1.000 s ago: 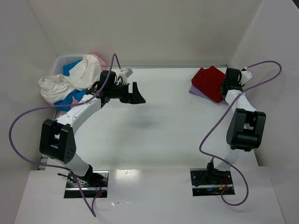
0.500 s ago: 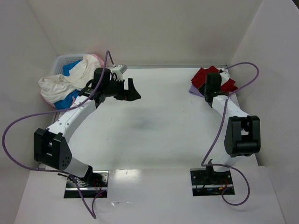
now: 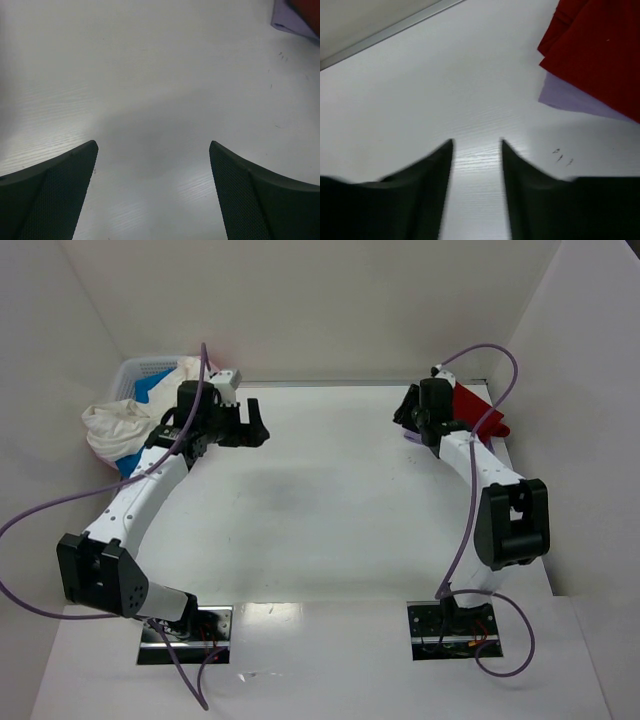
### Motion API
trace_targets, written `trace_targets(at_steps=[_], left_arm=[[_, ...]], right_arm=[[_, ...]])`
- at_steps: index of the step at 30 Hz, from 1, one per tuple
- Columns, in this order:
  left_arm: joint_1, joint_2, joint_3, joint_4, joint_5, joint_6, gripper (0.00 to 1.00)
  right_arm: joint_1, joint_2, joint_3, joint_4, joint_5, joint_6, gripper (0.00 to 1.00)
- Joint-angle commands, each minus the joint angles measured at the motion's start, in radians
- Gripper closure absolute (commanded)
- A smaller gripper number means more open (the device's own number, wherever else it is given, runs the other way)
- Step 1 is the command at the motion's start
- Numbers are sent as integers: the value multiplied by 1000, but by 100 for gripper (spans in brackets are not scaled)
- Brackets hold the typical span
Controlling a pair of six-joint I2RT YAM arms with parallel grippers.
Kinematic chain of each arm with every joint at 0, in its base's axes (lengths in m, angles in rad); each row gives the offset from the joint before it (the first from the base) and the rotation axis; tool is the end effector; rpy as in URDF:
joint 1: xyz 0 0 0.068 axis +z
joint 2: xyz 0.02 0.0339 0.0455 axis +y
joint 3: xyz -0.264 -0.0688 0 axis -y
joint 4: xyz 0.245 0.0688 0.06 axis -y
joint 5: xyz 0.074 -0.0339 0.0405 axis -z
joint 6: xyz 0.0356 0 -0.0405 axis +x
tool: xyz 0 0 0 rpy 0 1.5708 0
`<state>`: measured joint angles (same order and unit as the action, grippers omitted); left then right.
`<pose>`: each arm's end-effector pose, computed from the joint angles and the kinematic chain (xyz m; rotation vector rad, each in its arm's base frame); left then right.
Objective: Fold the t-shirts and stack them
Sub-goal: Put the neatly folded tshirt into the corner of the board with the right arm
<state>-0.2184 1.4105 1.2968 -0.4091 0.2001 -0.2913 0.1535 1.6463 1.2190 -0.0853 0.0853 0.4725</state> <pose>0.3132 -0.0768 0.3516 0.0457 2.1237 -0.5149 0.3791 0.0556 0.2761 0.3842 2.0590 0.2920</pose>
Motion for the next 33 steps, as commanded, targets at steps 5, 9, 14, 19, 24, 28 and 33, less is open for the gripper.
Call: trace_targets(at_steps=[5, 9, 14, 19, 24, 28, 33], left_arm=[[11, -2, 35, -2, -35, 37, 0], [11, 16, 25, 21, 2, 26, 0], [21, 38, 25, 21, 12, 17, 0], [31, 87, 25, 21, 24, 26, 0], [51, 142, 35, 21, 76, 46, 0], [60, 165, 35, 30, 120, 46, 0], [60, 174, 35, 58, 159, 46, 0]], right_arm=[[-5, 108, 172, -74, 232, -117, 30], [-14, 301, 313, -148, 309, -175, 1], [-14, 504, 542, -286, 464, -193, 1], [-14, 593, 638, -310, 582, -167, 1], [-14, 664, 718, -341, 622, -178, 11], [-5, 664, 718, -341, 622, -189, 38], [4, 632, 657, -323, 633, -189, 68]])
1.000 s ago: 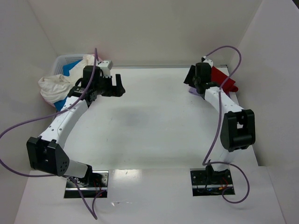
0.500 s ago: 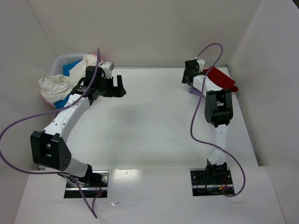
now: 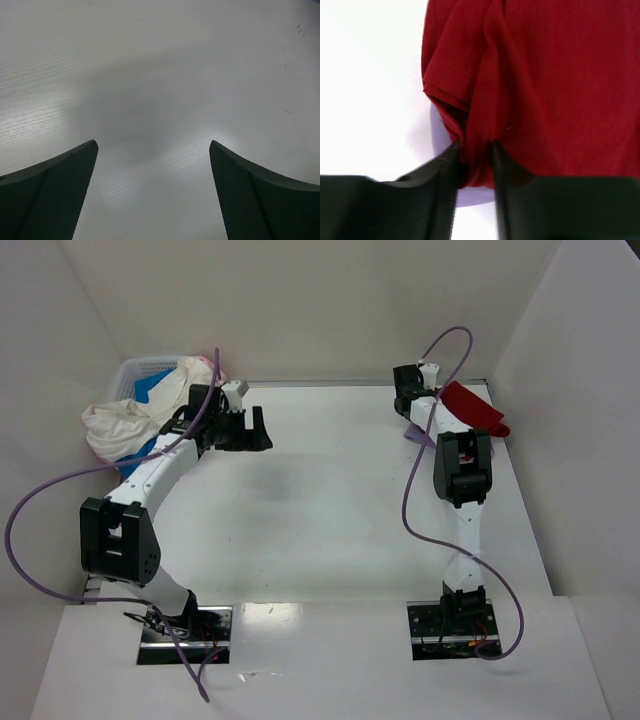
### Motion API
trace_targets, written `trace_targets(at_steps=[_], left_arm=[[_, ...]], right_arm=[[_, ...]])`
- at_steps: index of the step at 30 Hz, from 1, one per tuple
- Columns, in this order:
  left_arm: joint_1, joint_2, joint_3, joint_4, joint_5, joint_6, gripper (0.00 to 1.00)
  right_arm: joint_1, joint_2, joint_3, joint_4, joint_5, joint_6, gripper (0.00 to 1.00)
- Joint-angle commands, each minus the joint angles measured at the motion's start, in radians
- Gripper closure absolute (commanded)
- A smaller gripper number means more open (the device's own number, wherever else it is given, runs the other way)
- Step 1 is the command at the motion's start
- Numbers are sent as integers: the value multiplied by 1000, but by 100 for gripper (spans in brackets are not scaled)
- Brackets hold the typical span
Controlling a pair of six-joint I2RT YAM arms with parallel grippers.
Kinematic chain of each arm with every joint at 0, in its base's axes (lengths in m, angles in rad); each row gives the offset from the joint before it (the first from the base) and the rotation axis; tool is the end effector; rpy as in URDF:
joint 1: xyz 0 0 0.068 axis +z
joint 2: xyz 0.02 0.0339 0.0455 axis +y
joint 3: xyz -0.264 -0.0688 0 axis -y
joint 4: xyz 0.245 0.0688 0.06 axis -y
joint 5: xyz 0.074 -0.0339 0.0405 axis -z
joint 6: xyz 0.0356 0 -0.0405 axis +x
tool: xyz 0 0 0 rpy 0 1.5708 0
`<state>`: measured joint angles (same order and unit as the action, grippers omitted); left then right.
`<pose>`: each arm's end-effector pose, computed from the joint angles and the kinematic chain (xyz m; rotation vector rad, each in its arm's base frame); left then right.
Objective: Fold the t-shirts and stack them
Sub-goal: Put the neatly folded tshirt into the corner of the board with the right arm
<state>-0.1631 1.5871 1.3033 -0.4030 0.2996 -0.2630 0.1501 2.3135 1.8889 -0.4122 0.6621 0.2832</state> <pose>0.3533 -0.0688 0.2980 0.0487 2.2824 -0.5638 0.5124 0.0554 0.1859 0.4436 2.2120 -0.5659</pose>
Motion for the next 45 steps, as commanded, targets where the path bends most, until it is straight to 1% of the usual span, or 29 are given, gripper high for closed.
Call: trace_targets(at_steps=[1, 3, 6, 7, 9, 11, 13, 15, 19, 23, 27, 28, 30, 31, 34, 35, 38, 41, 42, 44, 45], left_arm=[[5, -3, 28, 52, 59, 18, 0], [5, -3, 28, 52, 59, 18, 0], [5, -12, 17, 61, 68, 18, 0], [5, -12, 17, 61, 69, 18, 0], [5, -22, 7, 72, 69, 18, 0], [5, -33, -4, 72, 78, 18, 0], [5, -45, -15, 81, 78, 18, 0], [5, -45, -15, 81, 87, 18, 0], [5, -55, -24, 81, 87, 18, 0], [5, -55, -33, 81, 87, 18, 0], [5, -46, -24, 81, 87, 27, 0], [5, -45, -24, 81, 87, 27, 0], [5, -45, -15, 81, 98, 27, 0], [5, -36, -15, 81, 98, 27, 0], [5, -36, -15, 81, 98, 27, 0], [5, -27, -15, 81, 98, 27, 0], [5, -27, -6, 81, 108, 27, 0], [5, -27, -6, 90, 108, 18, 0], [5, -27, -6, 90, 108, 18, 0], [5, -27, -6, 90, 108, 18, 0], [5, -27, -6, 90, 118, 18, 0]], right_arm=[[8, -48, -34, 15, 56, 1, 73], [8, -57, -43, 15, 56, 1, 83], [8, -97, -77, -5, 25, 10, 84], [8, -114, -111, -5, 5, 10, 86], [8, -179, -151, 30, -18, 10, 86], [8, -239, -209, 53, -59, -1, 81], [8, -265, -244, 69, -84, -15, 80], [8, -275, -244, 69, -96, -24, 78], [8, -264, -269, 36, -116, -24, 70], [8, -241, -294, 15, -116, -4, 58], [8, -217, -294, -27, -102, 36, 51], [8, -217, -294, -37, -102, 36, 45], [8, -233, -303, -37, -111, 46, 37], [8, -244, -312, -25, -133, 47, 28], [8, -310, -312, 2, -173, 47, 9], [8, -327, -312, 3, -194, 47, 0], [8, -396, -321, 38, -185, 74, 0], [8, -437, -339, 27, -136, 123, 0], [8, -447, -374, 27, -112, 140, 5], [8, -474, -422, 54, -94, 160, 13], [-3, -474, -457, 55, -117, 169, 28]])
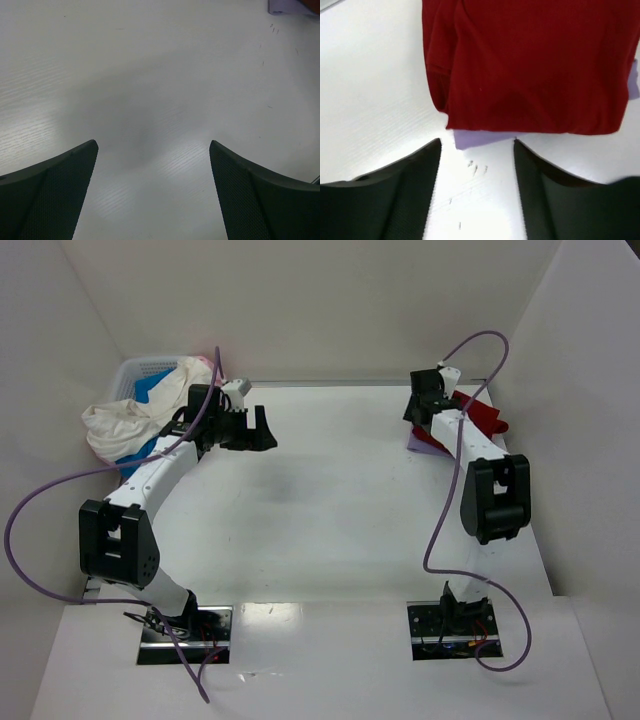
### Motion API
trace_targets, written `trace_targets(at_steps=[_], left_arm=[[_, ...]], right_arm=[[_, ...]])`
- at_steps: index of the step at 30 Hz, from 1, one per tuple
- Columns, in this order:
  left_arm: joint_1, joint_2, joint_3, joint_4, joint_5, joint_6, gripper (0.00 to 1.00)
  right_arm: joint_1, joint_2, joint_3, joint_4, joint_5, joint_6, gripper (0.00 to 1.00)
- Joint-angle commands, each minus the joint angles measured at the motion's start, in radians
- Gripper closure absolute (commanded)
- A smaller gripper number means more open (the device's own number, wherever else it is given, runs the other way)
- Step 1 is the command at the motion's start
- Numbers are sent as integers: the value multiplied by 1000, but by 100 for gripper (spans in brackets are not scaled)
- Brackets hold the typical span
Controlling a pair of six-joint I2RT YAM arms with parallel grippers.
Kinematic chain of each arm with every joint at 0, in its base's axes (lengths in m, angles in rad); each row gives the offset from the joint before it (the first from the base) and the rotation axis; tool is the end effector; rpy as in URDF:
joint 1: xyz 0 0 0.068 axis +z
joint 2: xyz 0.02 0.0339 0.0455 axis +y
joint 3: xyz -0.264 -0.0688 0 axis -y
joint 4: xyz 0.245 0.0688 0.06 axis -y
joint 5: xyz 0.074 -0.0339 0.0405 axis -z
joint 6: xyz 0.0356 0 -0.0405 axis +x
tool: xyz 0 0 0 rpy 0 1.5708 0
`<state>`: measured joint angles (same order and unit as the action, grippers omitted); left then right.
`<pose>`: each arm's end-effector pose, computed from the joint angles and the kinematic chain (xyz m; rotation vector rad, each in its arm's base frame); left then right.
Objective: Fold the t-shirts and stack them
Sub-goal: Put the neatly folded tshirt into the corner of the board with the right arm
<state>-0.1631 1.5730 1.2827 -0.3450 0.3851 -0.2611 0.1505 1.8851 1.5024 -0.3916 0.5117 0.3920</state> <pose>0.3517 -0.0714 0.3014 0.1096 2.2278 -0.6591 0.4242 0.0467 0.2553 0.5125 2.1853 -0.3108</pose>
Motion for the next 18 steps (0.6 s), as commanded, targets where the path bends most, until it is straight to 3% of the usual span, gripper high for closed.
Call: trace_targets(at_steps=[1, 3, 4, 6, 11, 18], left_arm=[[5, -13, 15, 32, 32, 16, 0], [5, -13, 15, 32, 32, 16, 0], [5, -13, 15, 32, 32, 16, 0], [5, -13, 6, 32, 32, 16, 0], [5, -4, 6, 41, 50, 6, 0], [5, -4, 6, 52, 51, 6, 0]], right_arm=[[-3, -56, -85, 34, 19, 61, 38], [-17, -66, -126, 22, -2, 87, 58], [-17, -76, -143, 13, 10, 87, 77], [-26, -76, -166, -10, 33, 99, 86], [-60, -54, -176, -67, 102, 142, 90], [-127, -14, -196, -32, 79, 119, 90]])
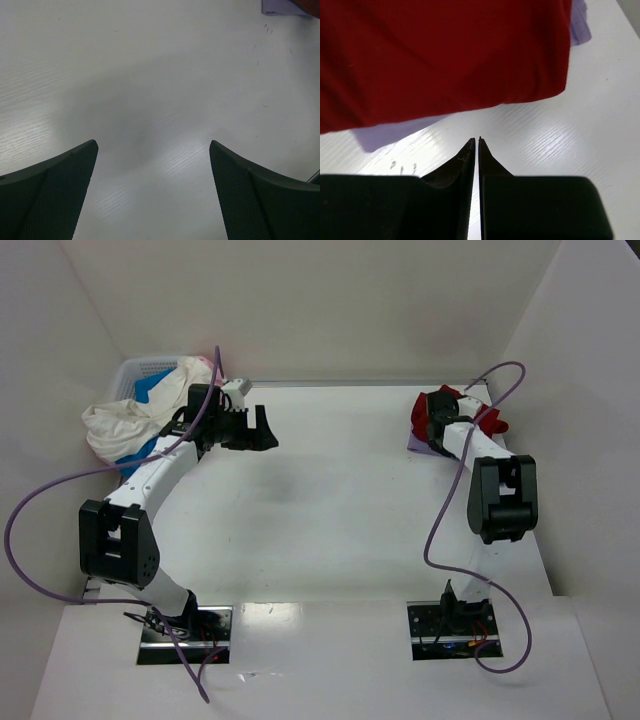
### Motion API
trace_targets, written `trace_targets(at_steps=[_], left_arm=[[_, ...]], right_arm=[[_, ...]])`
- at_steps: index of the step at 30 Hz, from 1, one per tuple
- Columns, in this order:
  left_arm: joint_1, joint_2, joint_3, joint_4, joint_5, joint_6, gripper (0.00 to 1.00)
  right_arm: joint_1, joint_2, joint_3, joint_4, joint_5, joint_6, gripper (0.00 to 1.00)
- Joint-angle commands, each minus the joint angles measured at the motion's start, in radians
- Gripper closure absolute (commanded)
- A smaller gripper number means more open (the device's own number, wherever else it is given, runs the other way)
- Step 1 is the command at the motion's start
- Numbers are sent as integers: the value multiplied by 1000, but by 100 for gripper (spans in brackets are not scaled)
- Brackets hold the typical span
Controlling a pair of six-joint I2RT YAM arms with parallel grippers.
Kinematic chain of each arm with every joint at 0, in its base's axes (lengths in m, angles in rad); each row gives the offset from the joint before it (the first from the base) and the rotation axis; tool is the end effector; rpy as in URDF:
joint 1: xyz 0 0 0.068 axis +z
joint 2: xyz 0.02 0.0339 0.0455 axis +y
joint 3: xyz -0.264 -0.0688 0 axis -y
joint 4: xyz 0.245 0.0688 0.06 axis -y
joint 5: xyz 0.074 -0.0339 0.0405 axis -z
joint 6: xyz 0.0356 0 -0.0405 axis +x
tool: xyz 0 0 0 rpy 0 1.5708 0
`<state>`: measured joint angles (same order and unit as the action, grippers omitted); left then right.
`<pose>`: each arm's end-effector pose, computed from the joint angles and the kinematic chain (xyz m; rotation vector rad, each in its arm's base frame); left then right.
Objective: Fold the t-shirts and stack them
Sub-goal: Put the neatly folded tshirt into the corner of the board with the right arm
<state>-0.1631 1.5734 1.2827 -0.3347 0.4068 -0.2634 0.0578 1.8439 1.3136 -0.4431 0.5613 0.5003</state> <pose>0.3521 -0.0722 0.3023 0.1219 2.2171 -0.6841 0.3919 0.0037 0.2095 0.7298 2.2802 -0.4586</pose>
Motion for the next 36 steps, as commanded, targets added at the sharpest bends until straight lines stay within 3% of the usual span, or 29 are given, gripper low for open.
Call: trace_targets(at_steps=[1, 26, 34, 36], left_arm=[[5, -4, 6, 42, 29, 9, 0], [5, 91, 66, 13, 29, 18, 0], [5, 91, 66, 13, 49, 18, 0], [5, 91, 66, 13, 49, 18, 0]], right_arm=[[-35, 52, -7, 20, 29, -3, 90], [-121, 362, 314, 9, 152, -131, 86], [-139, 420, 424, -2, 117, -146, 86], [-139, 365, 406, -11, 33, -131, 72]])
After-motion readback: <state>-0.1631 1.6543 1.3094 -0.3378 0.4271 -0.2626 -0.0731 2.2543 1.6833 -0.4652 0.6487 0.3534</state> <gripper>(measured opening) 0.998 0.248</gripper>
